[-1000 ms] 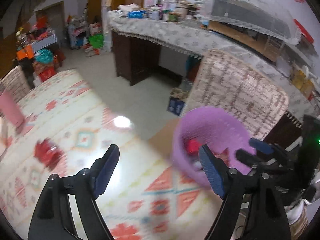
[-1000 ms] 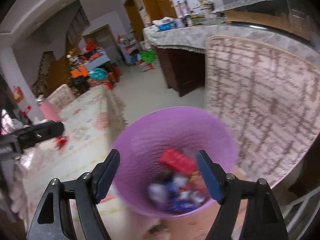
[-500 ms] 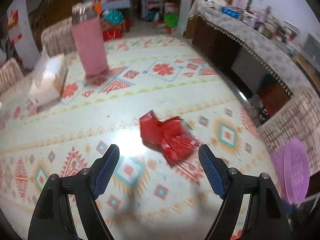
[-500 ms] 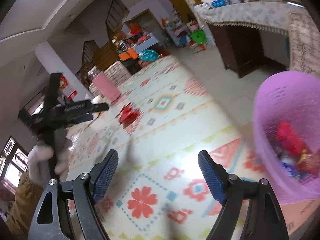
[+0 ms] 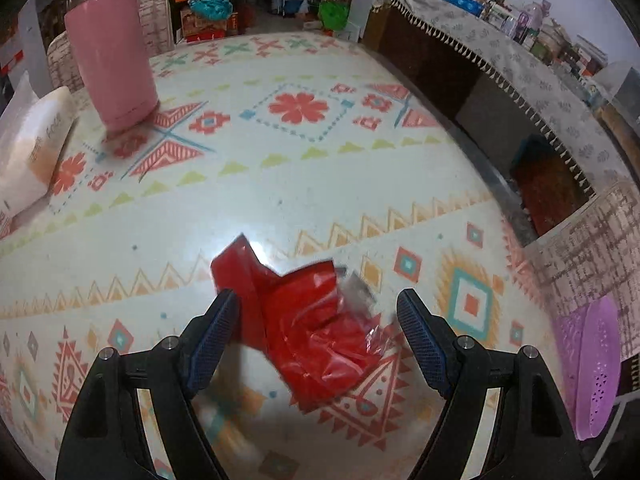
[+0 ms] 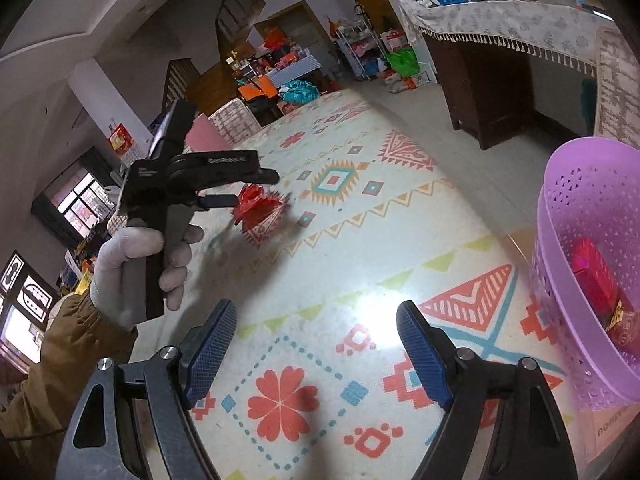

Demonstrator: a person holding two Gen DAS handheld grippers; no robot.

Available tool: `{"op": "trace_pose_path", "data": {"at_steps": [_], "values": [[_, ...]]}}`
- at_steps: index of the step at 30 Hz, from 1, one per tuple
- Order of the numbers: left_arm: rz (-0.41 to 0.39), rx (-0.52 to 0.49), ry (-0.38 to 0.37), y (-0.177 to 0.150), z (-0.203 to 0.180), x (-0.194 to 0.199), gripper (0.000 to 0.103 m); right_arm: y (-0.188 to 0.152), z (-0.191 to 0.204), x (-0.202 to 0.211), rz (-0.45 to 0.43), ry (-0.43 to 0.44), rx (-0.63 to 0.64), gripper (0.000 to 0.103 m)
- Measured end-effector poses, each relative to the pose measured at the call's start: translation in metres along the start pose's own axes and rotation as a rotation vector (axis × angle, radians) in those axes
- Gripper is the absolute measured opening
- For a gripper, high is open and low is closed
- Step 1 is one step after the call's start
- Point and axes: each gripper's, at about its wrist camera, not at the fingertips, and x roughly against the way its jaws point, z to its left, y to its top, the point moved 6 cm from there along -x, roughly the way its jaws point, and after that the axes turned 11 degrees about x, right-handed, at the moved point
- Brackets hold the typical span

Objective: Collect trash
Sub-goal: 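Grasp the red plastic bag on the table with the left tool, then lift the red plastic bag with the left tool and hold it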

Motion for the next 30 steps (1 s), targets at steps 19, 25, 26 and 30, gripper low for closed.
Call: {"op": "trace_pose_path", "data": {"at_steps": [19,25,26,30], "values": [[-0.109,0.072,-0.012,-0.086,0.083,0.132,0.044,-0.002,-0.004,0.003,0.01,-0.022,-0.005,0.086],[-0.129,0.058,0.061,-0.109,0.109,0.138,0.045,-0.003,-0.003,-0.001,0.018,-0.052,0.006,0.086],[-0.128,0.06,0.07,-0.112,0.114,0.137,0.045,-0.003,-0.004,-0.001,0.018,-0.057,0.004,0.086],[-0.109,0.078,0.069,-0.119,0.129,0.131,0.045,-0.003,-0.007,0.0,0.018,-0.079,-0.006,0.086]]}}
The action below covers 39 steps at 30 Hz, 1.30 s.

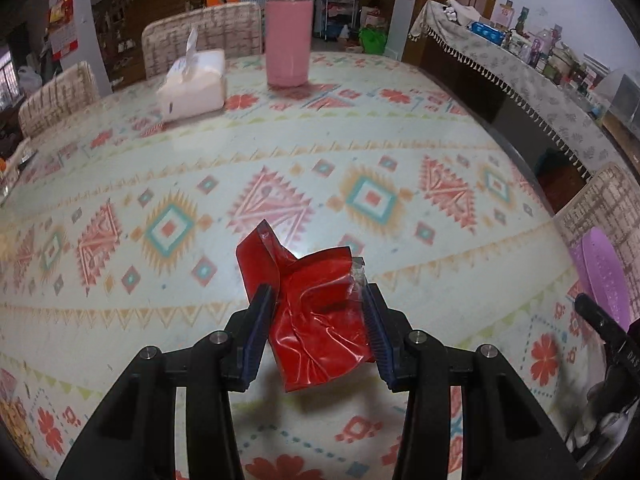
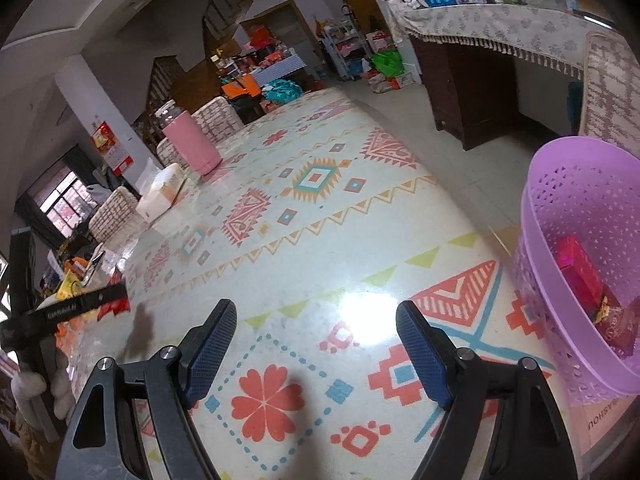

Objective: Collect trash
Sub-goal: 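Lift the red plastic bag with the left tool and hold it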

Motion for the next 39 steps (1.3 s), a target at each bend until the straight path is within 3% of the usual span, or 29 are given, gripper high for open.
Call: {"op": "trace_pose_path", "data": {"at_steps": [12,22,25,26,27,31,34,35,37,38,39], "values": [[0.062,0.095,-0.152,-0.009,0.029,-0.008,0.047,-0.002,-0.007,0.0,0.016,-0.065,-0.022,0.086],[0.04,0.029,-0.068,-0.017,0.021,-0.019,0.051,-0.002,-0.012,0.002,0.009,-0.094,-0.038,0.086],[0.017,0.018,-0.035,-0.017,0.022,-0.014,0.026,-0.002,-0.012,0.003,0.008,-0.098,-0.04,0.086],[0.003,0.019,-0.027,-0.016,0.022,-0.01,0.01,-0.002,-0.013,0.003,0.007,-0.099,-0.041,0.086],[-0.008,0.024,-0.029,-0.015,0.023,-0.007,0.005,-0.002,-0.013,0.004,0.006,-0.1,-0.043,0.086],[-0.038,0.039,-0.058,-0.01,0.025,0.002,0.002,-0.002,-0.014,0.004,0.005,-0.101,-0.048,0.086],[-0.041,0.099,-0.126,-0.002,0.034,0.007,0.002,-0.002,-0.013,0.006,-0.001,-0.101,-0.045,0.086],[-0.041,0.125,-0.141,0.0,0.038,0.007,0.003,-0.001,-0.014,0.007,-0.009,-0.104,-0.045,0.086],[-0.029,0.173,-0.157,0.003,0.048,0.003,0.019,-0.001,-0.014,0.009,-0.023,-0.104,-0.048,0.086],[-0.023,0.188,-0.161,0.004,0.05,0.0,0.042,-0.001,-0.015,0.011,-0.031,-0.101,-0.055,0.086],[-0.022,0.202,-0.165,0.005,0.052,-0.002,0.058,-0.002,-0.016,0.012,-0.034,-0.096,-0.062,0.086]]}}
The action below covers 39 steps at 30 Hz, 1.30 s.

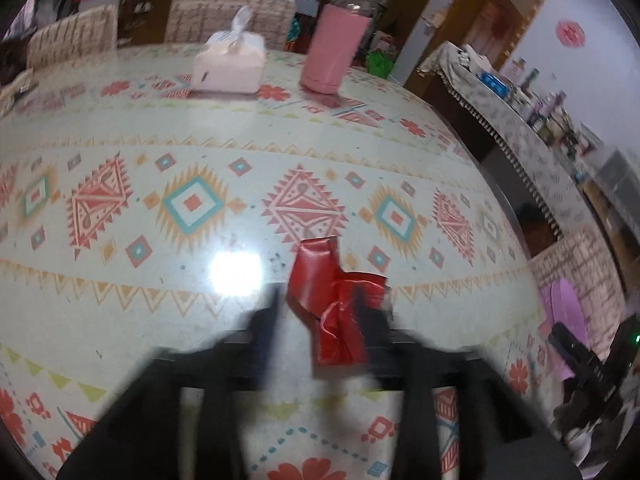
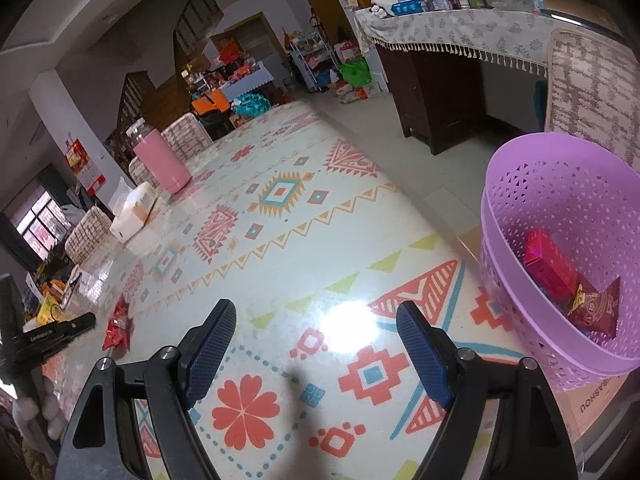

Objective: Collect trash
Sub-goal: 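Lift the red plastic bag with the left tool and hold it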

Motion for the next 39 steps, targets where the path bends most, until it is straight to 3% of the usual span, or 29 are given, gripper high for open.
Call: {"op": "trace_pose_path", "data": {"at_steps": [5,9,14,15,16,24,29,35,39], "values": [[0.024,-0.037,0.0,-0.006,-0.012,-0.012,0.061,0.0,-0.001,0.001,-0.002,0.014,-0.01,0.086],[0.049,-0.11,0.041,-0.016,-0.028,-0.031,0.061,0.0,0.004,0.002,-0.01,0.008,0.014,0.086],[0.001,-0.242,0.113,-0.027,-0.045,-0.04,0.063,0.001,0.004,0.004,-0.021,0.004,0.015,0.086],[-0.006,-0.274,0.149,-0.03,-0.047,-0.04,0.046,0.001,0.004,0.004,-0.02,0.004,0.016,0.086],[-0.012,-0.294,0.169,-0.031,-0.048,-0.039,0.045,0.001,0.004,0.004,-0.02,0.004,0.016,0.086],[-0.126,-0.31,0.156,-0.035,-0.056,-0.002,0.043,0.001,0.004,0.004,-0.023,0.004,0.015,0.086],[-0.157,-0.314,0.173,-0.034,-0.056,0.004,0.044,0.001,0.002,0.005,-0.009,-0.002,0.013,0.086],[-0.185,-0.315,0.191,-0.036,-0.061,0.015,0.044,-0.02,0.013,0.034,-0.02,0.062,-0.008,0.087],[-0.227,-0.355,0.188,-0.043,-0.074,0.032,0.044,-0.031,0.018,0.054,-0.035,0.034,0.018,0.087]]}}
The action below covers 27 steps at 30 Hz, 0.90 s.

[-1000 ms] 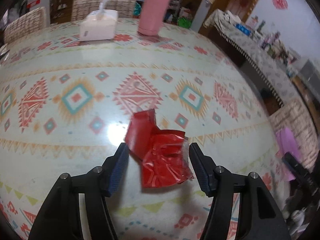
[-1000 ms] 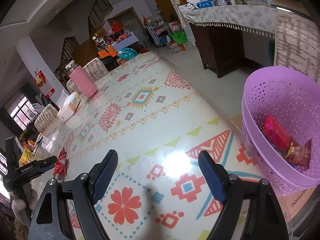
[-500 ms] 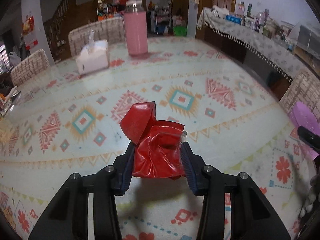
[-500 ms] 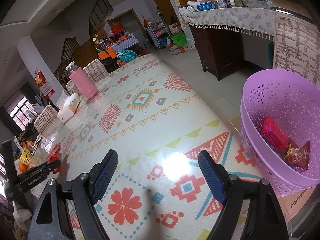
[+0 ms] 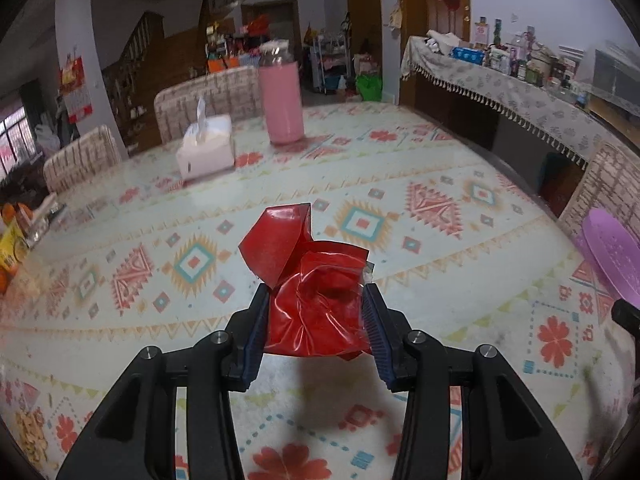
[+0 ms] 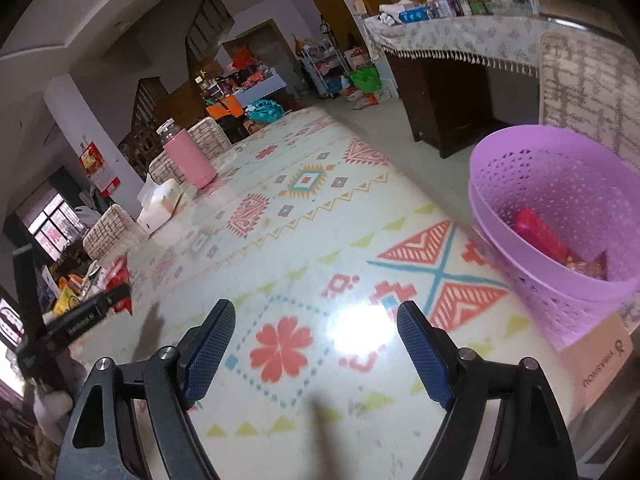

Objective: Collect trash
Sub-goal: 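Lift the red plastic bag with the left tool and hold it, then lower the red bag and open the left tool, releasing it on the table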

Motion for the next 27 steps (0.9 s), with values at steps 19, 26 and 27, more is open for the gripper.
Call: {"op": "trace_pose_path", "data": {"at_steps": [19,26,27], "values": [[0.003,-0.098,-0.059,-0.016,-0.059,0.033,0.044,-0.02,-0.012,0.027,-0.021,-0.026,-0.004,0.088],[0.04,-0.128,-0.081,-0.024,-0.08,0.023,0.045,-0.025,-0.02,0.029,-0.013,-0.021,-0.007,0.088],[0.046,-0.13,-0.084,-0.025,-0.082,0.022,0.047,-0.026,-0.021,0.029,-0.013,-0.019,-0.008,0.088]]}}
